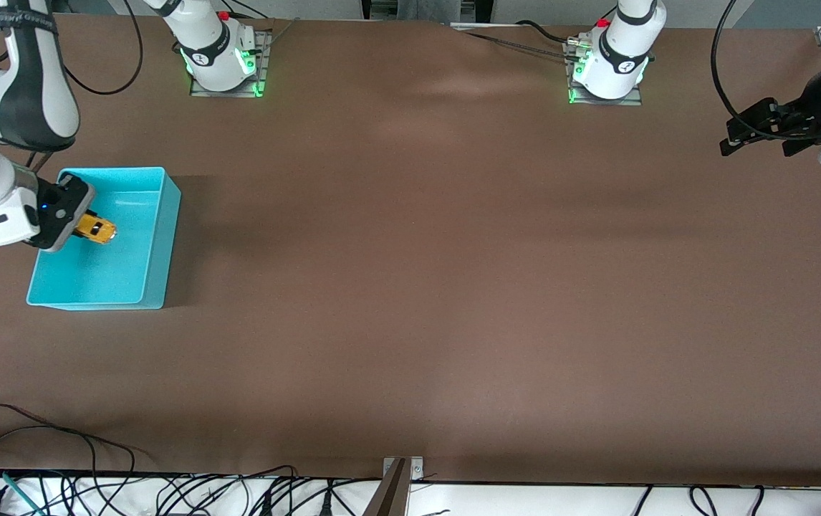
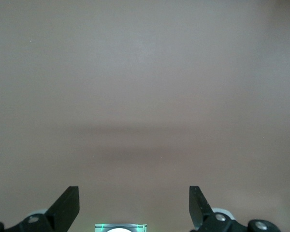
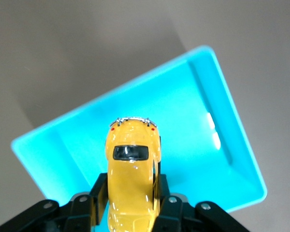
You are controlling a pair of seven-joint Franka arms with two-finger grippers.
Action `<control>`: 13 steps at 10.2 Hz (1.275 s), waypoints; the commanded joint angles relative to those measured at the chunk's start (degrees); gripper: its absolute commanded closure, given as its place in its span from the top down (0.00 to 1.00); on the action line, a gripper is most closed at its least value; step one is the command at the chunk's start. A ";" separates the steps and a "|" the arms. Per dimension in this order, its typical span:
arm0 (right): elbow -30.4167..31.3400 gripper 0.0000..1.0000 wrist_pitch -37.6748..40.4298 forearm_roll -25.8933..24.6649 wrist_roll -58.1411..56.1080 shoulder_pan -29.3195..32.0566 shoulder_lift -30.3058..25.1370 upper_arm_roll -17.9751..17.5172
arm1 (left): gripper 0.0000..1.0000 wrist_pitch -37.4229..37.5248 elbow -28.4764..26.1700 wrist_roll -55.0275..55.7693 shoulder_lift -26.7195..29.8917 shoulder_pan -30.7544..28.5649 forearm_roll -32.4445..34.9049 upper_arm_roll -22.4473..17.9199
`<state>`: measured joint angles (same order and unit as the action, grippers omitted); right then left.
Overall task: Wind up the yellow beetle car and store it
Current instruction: 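Lift the car with the right gripper and lower it into the cyan box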
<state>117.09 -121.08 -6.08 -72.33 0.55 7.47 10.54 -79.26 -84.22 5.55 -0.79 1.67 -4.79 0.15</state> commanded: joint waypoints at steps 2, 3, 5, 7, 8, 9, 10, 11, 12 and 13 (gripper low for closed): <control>10.60 0.00 -14.76 -0.60 0.08 -0.47 2.19 2.03 | 1.00 2.45 -3.21 0.16 1.91 -0.52 -1.63 0.20; 10.97 0.00 -16.71 -0.34 0.17 -0.38 4.29 2.64 | 1.00 2.45 -5.24 0.16 3.06 -0.44 -1.63 0.38; 10.88 0.00 -18.83 -0.25 0.17 0.84 7.81 2.82 | 1.00 2.27 -5.08 0.16 2.98 -0.35 -1.45 0.38; 10.71 0.00 -21.12 0.27 0.87 2.34 11.15 2.82 | 1.00 2.27 -4.64 0.25 2.55 -0.35 -1.36 0.29; 10.71 0.00 -22.00 0.36 0.88 2.87 12.30 2.74 | 1.00 2.27 -4.38 0.25 2.46 -0.44 -1.36 0.21; 10.71 0.00 -22.18 0.37 0.88 3.22 12.74 2.74 | 1.00 2.27 -4.20 0.25 2.37 -0.44 -1.36 0.20; 10.71 0.00 -22.10 0.45 0.79 3.22 12.75 2.74 | 1.00 2.27 -4.20 0.25 2.28 -0.44 -1.36 0.12; 10.62 0.00 -21.49 0.45 0.70 3.22 12.14 2.74 | 1.00 2.27 -4.20 0.16 2.28 -0.44 -1.36 0.03; 10.62 0.00 -20.35 0.45 0.26 3.22 11.26 2.74 | 1.00 2.27 -4.20 0.16 2.28 -0.44 -1.36 0.03; 10.53 0.00 -16.34 0.45 0.52 3.22 10.82 2.82 | 1.00 2.27 -4.20 0.16 2.28 -0.44 -1.36 0.03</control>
<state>127.59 -141.54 -5.96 -71.84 3.28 20.00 13.57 -76.88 -87.82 5.55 0.57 1.64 -5.04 0.14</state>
